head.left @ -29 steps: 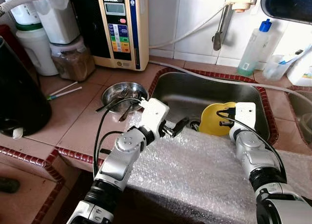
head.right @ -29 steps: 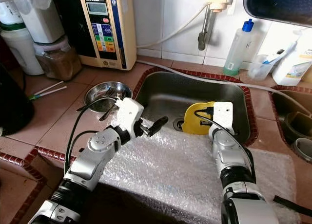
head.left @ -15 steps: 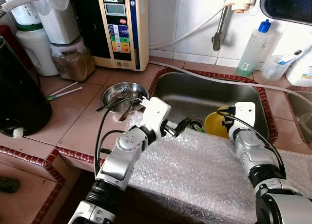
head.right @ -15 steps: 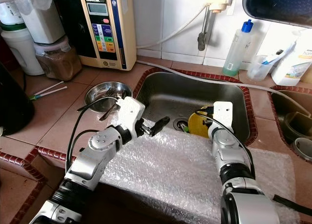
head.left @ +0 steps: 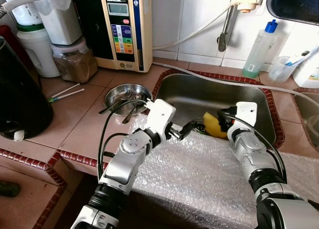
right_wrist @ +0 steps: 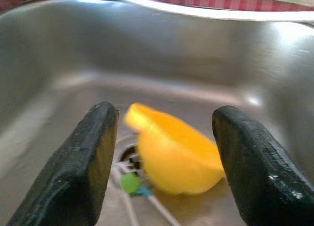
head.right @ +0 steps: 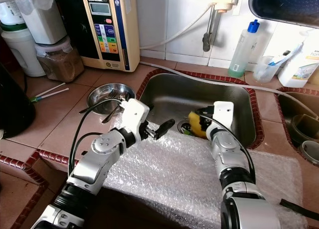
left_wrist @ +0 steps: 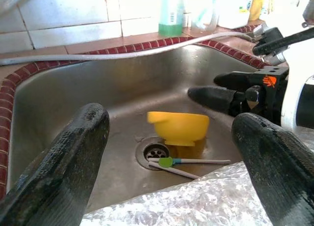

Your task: Kitchen organization

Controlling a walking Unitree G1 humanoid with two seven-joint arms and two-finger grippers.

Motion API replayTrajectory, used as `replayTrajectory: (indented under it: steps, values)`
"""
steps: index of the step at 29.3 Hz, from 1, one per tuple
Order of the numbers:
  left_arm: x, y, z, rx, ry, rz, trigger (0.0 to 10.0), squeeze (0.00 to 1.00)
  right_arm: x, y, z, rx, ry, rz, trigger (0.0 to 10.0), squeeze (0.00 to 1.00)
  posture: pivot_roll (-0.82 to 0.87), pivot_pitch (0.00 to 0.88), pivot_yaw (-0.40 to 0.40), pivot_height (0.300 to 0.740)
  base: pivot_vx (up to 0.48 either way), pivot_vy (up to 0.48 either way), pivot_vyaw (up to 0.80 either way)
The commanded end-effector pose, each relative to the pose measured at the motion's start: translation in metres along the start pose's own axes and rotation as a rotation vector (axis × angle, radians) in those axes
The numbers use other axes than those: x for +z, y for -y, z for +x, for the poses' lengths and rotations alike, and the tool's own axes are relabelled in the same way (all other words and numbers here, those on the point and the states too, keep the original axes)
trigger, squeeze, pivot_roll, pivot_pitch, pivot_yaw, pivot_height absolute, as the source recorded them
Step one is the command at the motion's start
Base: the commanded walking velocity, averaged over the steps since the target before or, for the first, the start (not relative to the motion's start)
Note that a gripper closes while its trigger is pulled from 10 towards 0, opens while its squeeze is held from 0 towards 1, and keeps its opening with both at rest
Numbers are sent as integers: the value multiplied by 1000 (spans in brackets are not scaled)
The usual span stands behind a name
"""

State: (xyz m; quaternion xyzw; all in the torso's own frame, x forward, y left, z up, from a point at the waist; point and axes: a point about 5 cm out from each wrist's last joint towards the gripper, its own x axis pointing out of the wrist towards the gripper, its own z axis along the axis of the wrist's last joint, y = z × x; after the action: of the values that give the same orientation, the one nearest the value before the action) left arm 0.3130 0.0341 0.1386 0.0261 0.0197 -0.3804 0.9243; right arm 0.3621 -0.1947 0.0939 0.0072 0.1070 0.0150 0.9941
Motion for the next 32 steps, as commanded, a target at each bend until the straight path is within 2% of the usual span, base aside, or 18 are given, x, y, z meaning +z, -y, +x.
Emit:
replayTrajectory:
  steps: [1, 8, 12, 14, 15, 16, 18, 20, 22, 23, 26, 29, 30, 32]
  values:
    - [3, -2, 0, 10, 0, 8, 10000, 1000, 3, -5, 3, 24, -4, -6, 10000, 1000, 33, 0, 17, 740, 0, 0, 0]
    - [6, -5, 1, 42, 15, 12, 10000, 1000, 21, -10, 4, 38, 112, 4, 10000, 1000, 33, 0, 14, 740, 0, 0, 0]
    - [9, -23, -2, 188, 35, 23, 10000, 1000, 41, -25, 0, 98, 248, 2, 10000, 1000, 32, 0, 15, 740, 0, 0, 0]
    - [12, -22, -2, 158, 55, 9, 10000, 1000, 46, -31, -2, 129, 285, 10, 10000, 1000, 29, 0, 16, 740, 0, 0, 0]
    - [15, -23, -2, 166, 71, 16, 10000, 1000, 50, -37, -6, 156, 321, 19, 10000, 1000, 29, 0, 17, 740, 0, 0, 0]
    - [20, -26, -3, 197, 99, 22, 10000, 1000, 57, -51, -13, 217, 376, 13, 10000, 1000, 30, 0, 19, 740, 0, 0, 0]
    - [23, -29, -4, 232, 122, 17, 10000, 1000, 61, -65, -21, 283, 408, -2, 10000, 1000, 29, 0, 19, 740, 0, 0, 0]
    - [25, -34, -6, 273, 137, 18, 10000, 1000, 62, -75, -27, 342, 414, 10, 10000, 1000, 29, 0, 19, 740, 0, 0, 0]
    - [29, -55, -14, 470, 180, 16, 10000, 1000, 59, -96, -42, 497, 388, 36, 10000, 1000, 22, 0, 22, 740, 0, 0, 0]
    - [29, -55, -14, 470, 180, 16, 10000, 1000, 59, -96, -42, 497, 388, 36, 10000, 1000, 22, 0, 22, 740, 0, 0, 0]
    - [33, -68, -22, 572, 200, 50, 10000, 1000, 58, -104, -51, 547, 395, 14, 10000, 1000, 23, 0, 20, 740, 0, 0, 0]
    - [33, -78, -29, 661, 203, 50, 10000, 1000, 60, -109, -59, 595, 384, 55, 10000, 1000, 26, 0, 19, 740, 0, 0, 0]
    - [33, -78, -29, 661, 203, 50, 10000, 1000, 60, -109, -59, 595, 384, 55, 10000, 1000, 26, 0, 19, 740, 0, 0, 0]
    - [34, -88, -38, 746, 231, 14, 10000, 1000, 60, -119, -68, 694, 367, 56, 10000, 1000, 31, 0, 17, 740, 0, 0, 0]
